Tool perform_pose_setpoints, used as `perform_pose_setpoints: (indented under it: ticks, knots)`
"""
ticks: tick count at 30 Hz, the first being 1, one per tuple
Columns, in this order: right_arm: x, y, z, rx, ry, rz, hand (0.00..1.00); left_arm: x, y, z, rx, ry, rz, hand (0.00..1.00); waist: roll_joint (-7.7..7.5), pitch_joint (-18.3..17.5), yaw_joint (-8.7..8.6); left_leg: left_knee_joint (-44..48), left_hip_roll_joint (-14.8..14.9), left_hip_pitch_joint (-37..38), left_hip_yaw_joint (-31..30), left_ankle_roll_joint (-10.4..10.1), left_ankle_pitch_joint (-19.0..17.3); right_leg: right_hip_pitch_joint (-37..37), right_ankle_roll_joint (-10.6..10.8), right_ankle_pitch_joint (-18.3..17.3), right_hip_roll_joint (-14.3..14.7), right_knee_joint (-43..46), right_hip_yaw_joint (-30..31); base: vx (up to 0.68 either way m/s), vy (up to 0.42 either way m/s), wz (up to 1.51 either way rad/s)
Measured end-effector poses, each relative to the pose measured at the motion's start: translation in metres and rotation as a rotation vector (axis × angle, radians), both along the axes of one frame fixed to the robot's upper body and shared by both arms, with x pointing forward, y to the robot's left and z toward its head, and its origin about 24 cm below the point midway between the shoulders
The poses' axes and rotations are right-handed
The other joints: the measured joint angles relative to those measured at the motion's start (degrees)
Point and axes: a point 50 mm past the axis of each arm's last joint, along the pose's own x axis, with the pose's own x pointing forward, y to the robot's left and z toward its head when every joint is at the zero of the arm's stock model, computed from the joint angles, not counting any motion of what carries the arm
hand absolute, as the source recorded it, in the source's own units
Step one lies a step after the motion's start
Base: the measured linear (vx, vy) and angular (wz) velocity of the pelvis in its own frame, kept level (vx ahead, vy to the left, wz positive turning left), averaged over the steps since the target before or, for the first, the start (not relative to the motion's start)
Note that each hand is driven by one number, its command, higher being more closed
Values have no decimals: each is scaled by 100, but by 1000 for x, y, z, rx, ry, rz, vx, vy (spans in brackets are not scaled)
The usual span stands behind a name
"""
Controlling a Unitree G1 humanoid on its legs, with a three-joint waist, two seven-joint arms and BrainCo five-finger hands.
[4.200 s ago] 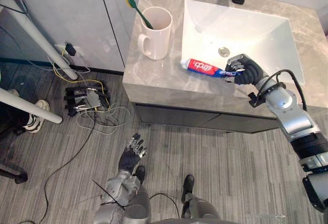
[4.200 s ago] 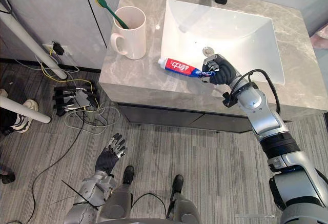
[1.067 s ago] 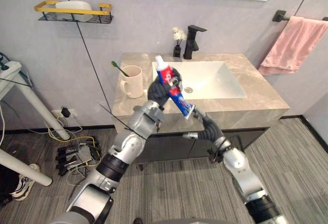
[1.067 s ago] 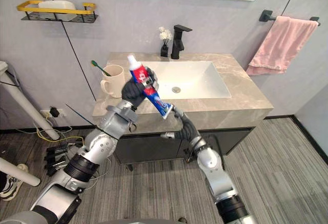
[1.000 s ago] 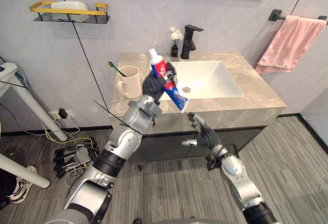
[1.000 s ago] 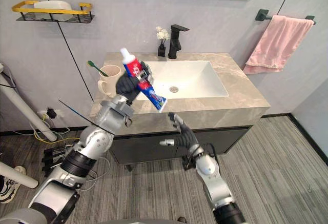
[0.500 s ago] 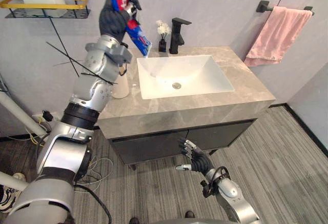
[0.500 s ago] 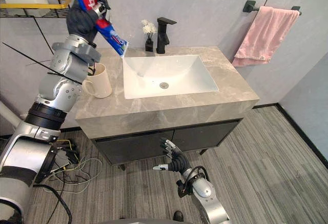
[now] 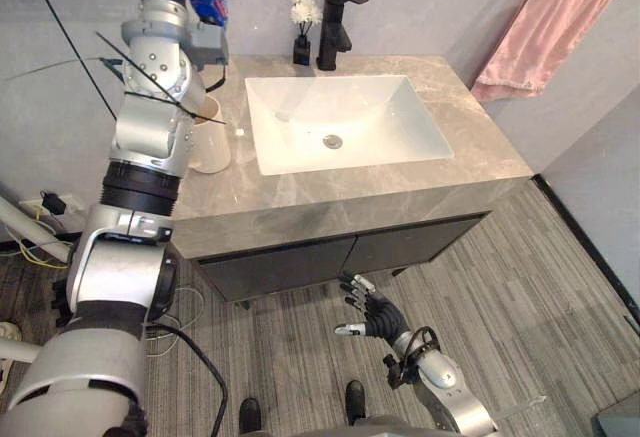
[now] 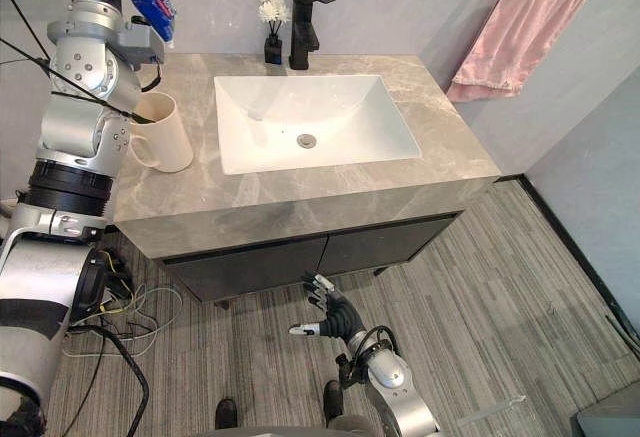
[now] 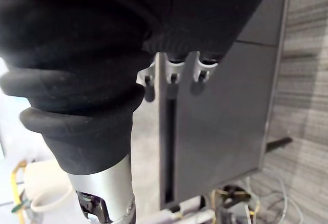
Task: Organize washtable
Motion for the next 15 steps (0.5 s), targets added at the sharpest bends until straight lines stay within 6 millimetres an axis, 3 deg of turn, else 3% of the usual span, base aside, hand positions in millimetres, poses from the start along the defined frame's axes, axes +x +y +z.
perform_pose_setpoints:
  ticks: [9,15]
  knots:
    - [-3,7,0,6,-1,32,0,0,0,0,24,-11,39,100,-28,65,16,-1,-1,2,-26,1,1,22,-1,-1,-1,0,-24,-3,-1,0]
    - [-4,5,-1,-3,1,36,0,3,7,-18,-5,33,56,100,-16,92,90,-1,-1,3,-63,2,2,43,-3,-3,-1,-1,-60,-10,-3,2]
